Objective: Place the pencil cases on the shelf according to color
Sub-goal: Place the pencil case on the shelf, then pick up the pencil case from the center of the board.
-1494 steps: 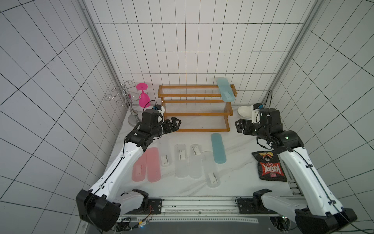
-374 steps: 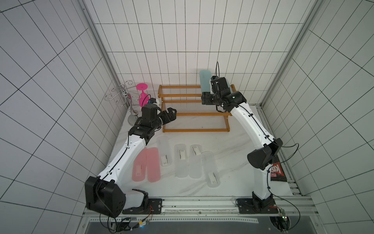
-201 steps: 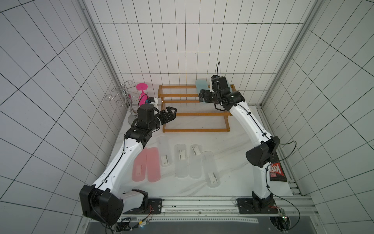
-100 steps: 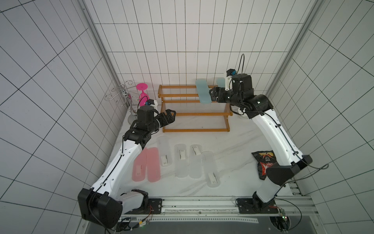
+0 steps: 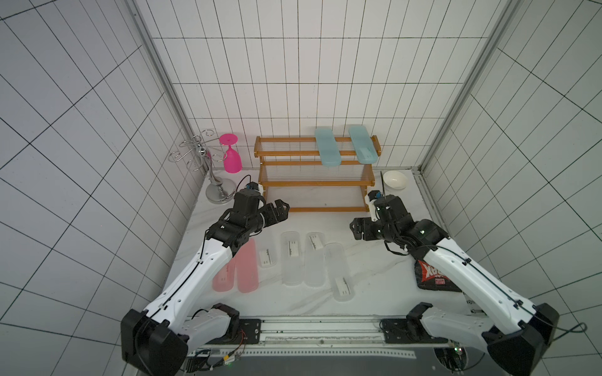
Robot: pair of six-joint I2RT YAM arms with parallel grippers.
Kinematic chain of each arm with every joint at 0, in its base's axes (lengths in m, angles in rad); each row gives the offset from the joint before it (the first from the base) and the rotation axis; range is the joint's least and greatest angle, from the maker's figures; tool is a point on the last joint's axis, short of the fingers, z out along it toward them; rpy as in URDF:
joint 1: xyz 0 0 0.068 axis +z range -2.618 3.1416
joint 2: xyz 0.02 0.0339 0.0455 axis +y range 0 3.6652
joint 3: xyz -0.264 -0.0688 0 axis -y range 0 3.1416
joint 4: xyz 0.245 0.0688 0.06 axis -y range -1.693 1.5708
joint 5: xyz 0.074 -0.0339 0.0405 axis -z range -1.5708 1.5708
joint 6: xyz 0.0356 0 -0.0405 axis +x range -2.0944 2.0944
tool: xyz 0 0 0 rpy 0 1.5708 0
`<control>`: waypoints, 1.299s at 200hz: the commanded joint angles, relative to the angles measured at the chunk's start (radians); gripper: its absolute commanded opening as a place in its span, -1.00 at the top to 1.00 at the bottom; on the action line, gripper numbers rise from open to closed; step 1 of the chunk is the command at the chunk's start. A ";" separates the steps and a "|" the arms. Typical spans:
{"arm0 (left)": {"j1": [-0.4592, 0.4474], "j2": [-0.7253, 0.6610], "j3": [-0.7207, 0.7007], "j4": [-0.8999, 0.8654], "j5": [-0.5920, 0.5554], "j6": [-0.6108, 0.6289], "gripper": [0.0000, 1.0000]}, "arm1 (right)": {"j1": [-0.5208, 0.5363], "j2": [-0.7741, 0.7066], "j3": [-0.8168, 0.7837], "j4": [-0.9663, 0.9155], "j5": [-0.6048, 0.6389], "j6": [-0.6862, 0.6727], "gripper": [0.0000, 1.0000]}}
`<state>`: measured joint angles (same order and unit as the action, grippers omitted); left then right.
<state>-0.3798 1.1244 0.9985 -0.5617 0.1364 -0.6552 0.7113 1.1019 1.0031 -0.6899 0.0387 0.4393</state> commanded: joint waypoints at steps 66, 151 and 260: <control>-0.011 -0.066 -0.070 -0.113 -0.107 -0.118 -0.96 | 0.196 0.118 -0.293 0.183 -0.064 0.225 -0.93; -0.011 -0.150 0.011 -0.295 -0.188 -0.086 -0.96 | 0.229 0.353 -0.260 0.228 -0.138 0.114 -0.98; -0.010 -0.392 -0.094 -0.294 -0.230 -0.034 -0.96 | 0.207 0.231 -0.222 0.029 0.004 0.116 -0.98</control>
<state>-0.3893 0.7940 0.9482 -0.8722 -0.0483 -0.7231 0.9226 1.3972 0.7345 -0.5457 -0.0002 0.5537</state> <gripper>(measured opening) 0.984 0.991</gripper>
